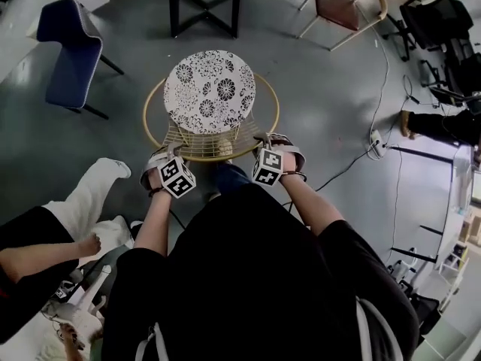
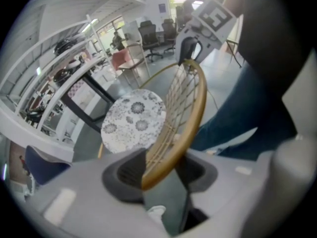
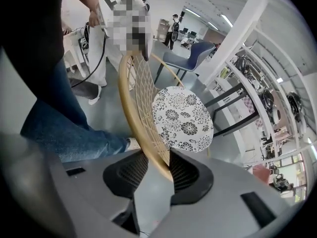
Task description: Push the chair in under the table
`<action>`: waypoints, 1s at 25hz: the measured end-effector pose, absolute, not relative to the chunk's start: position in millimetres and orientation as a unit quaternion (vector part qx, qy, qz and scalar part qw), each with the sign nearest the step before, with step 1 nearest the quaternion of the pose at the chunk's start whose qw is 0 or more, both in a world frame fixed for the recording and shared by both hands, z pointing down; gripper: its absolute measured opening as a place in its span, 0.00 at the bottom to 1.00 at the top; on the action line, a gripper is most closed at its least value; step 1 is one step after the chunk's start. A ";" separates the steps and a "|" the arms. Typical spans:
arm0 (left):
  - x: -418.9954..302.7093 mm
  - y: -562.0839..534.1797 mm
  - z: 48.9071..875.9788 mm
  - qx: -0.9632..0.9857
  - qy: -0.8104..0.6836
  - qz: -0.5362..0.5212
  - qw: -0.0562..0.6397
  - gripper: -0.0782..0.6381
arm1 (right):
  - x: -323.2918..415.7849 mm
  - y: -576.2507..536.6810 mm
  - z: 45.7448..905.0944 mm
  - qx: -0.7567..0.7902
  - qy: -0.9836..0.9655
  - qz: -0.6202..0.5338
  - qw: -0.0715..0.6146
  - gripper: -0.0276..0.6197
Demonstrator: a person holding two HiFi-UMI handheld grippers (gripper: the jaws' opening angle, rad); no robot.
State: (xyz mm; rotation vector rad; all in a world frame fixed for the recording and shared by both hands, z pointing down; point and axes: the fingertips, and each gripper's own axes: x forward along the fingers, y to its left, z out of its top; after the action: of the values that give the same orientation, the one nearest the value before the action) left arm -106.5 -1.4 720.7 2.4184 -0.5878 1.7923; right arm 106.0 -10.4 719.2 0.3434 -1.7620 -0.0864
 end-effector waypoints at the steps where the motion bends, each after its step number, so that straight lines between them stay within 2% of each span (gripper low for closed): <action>1: -106.9 -9.9 721.0 0.786 -0.193 0.586 0.040 0.37 | 106.1 -18.6 719.5 0.147 -0.767 -0.038 0.623 0.24; 16: -112.3 -102.9 723.8 0.758 -0.217 0.612 0.059 0.37 | 104.8 -113.9 718.8 0.145 -0.778 -0.047 0.609 0.24; 25: -119.3 -112.5 726.3 0.760 -0.200 0.615 0.064 0.38 | 101.0 -123.5 726.2 0.133 -0.772 -0.043 0.620 0.24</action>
State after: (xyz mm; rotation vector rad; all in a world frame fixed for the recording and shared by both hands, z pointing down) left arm -119.3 -112.5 726.3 2.2950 -0.6049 1.8584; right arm 101.0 -123.5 726.2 0.3067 -1.7753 -0.0980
